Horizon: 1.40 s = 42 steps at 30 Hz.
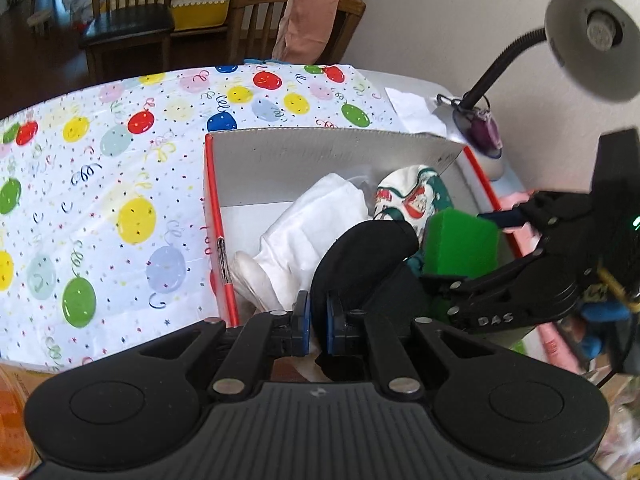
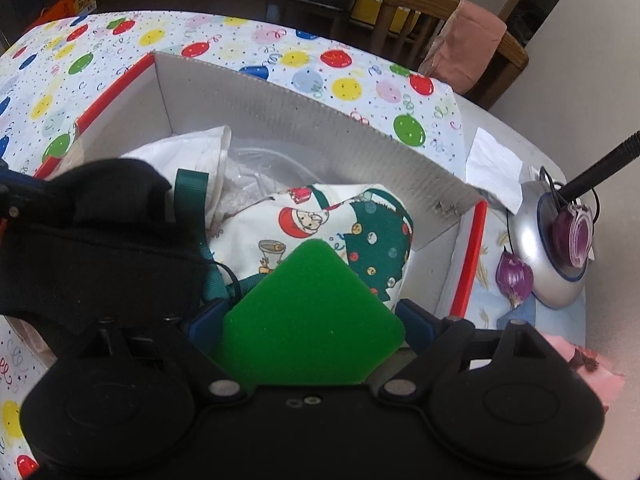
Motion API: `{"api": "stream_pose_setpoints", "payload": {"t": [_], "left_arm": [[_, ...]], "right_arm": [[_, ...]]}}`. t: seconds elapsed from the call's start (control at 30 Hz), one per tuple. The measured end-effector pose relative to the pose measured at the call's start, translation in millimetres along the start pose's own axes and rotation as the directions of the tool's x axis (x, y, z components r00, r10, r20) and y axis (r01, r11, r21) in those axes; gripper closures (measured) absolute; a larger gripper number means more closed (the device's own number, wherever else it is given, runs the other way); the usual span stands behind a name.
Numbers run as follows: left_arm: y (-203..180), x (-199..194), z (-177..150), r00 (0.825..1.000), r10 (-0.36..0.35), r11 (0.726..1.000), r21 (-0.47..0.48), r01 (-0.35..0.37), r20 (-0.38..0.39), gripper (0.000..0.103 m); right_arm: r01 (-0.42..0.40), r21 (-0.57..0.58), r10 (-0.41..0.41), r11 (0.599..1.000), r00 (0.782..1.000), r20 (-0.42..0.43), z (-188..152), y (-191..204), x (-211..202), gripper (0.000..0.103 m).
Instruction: Organize soft objects
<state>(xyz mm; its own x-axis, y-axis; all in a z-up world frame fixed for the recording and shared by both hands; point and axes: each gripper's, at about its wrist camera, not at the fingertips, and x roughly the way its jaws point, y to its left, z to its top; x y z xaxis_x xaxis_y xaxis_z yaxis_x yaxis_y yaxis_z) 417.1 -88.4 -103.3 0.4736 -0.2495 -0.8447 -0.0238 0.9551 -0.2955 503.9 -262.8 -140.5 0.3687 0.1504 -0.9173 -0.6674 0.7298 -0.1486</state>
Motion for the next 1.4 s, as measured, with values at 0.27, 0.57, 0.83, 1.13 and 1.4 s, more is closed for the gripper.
{"api": "stream_pose_setpoints", "payload": {"t": [0.27,0.57,0.83,1.13,1.4], "left_arm": [[-15.4,9.3,-5.4,0.996,0.088,0.991,0.103,-0.089,0.016,0.096],[-17.4,1.0,-8.9,0.996,0.08,0.99,0.113,-0.085,0.047,0.095],[-21.4,-17.8,-16.0,0.994,0.068,0.991,0.108,-0.077,0.09,0.092],[-25.3,-36.7,-30.2,0.99,0.048,0.99,0.125,-0.064,0.13,0.034],[-18.5,-68.6,-47.5,0.977,0.026,0.993,0.109,-0.05,0.212,0.02]], "right_arm": [[0.005,-0.015,-0.004,1.0,0.999,0.041,0.5,-4.9,-14.5,0.008],[-0.045,0.069,0.036,0.997,0.99,0.137,-4.1,-21.0,-46.8,0.0],[-0.032,0.105,0.005,0.994,0.968,0.25,-18.0,-15.7,-81.2,0.0],[-0.046,0.155,-0.017,0.987,0.923,0.383,-46.6,-4.7,-119.9,0.0],[-0.071,0.19,-0.034,0.979,0.867,0.498,-79.5,18.4,-151.0,0.0]]}}
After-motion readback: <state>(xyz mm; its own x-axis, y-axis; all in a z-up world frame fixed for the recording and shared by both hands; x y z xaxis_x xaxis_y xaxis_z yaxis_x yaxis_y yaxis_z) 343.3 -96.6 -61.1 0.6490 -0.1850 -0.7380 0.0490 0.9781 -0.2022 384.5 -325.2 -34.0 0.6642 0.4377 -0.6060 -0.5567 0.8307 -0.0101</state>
